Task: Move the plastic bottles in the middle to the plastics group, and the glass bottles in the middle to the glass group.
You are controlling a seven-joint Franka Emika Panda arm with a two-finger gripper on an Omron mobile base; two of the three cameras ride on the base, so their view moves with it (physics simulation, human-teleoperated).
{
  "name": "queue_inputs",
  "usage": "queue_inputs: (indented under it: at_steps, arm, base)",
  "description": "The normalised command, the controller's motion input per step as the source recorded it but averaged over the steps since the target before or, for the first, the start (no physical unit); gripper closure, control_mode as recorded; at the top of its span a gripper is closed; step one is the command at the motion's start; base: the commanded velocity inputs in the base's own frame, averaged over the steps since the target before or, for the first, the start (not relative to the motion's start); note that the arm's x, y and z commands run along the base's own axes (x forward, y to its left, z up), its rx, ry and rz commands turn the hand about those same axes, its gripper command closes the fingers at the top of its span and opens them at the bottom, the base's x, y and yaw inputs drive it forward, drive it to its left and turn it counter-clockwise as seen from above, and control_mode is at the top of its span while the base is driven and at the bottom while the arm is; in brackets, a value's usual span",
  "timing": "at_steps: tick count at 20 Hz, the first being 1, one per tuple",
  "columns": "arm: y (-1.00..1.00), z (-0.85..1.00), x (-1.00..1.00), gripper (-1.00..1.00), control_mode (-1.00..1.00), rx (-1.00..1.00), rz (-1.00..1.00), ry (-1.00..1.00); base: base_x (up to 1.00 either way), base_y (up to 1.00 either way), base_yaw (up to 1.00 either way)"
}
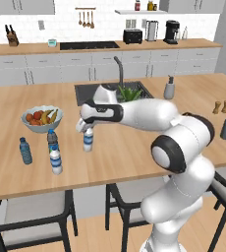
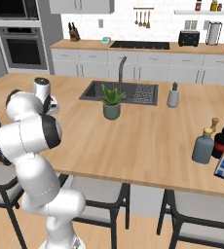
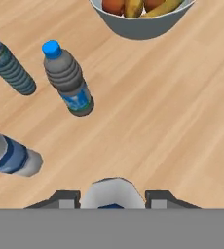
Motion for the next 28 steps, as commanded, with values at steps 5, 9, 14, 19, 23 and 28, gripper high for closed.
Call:
queue_inputs:
  at_steps: [5, 9, 14, 19, 23, 28]
  arm:
    - [0.79, 0.0, -0.23, 1.0, -1.0, 0.0, 0.28, 0.0]
    - [0.36, 0.0, -0.38, 1.0, -1.0, -0.01, 0.18, -0.03]
    - [-0.02, -0.04, -0.1, 1.0, -1.0, -0.02, 0.02, -0.07]
    - [0.0, -0.08, 0.0, 1.0, -1.0, 0.0, 0.02, -0.13]
    - [0.08, -0.27, 0.0, 1.0, -1.0, 0.0, 0.08, -0.04]
    - [0.1, -0.19, 0.0, 1.0, -1.0, 0.0, 0.09, 0.0]
  base:
    - [0.0, 0.0, 0.0]
    - [0.0, 0.0, 0.0]
    - [0.0, 0.0, 0.0]
    - [0.0, 0.0, 0.0]
    - [0.0, 0.0, 0.0]
    - [0.0, 0.0, 0.0]
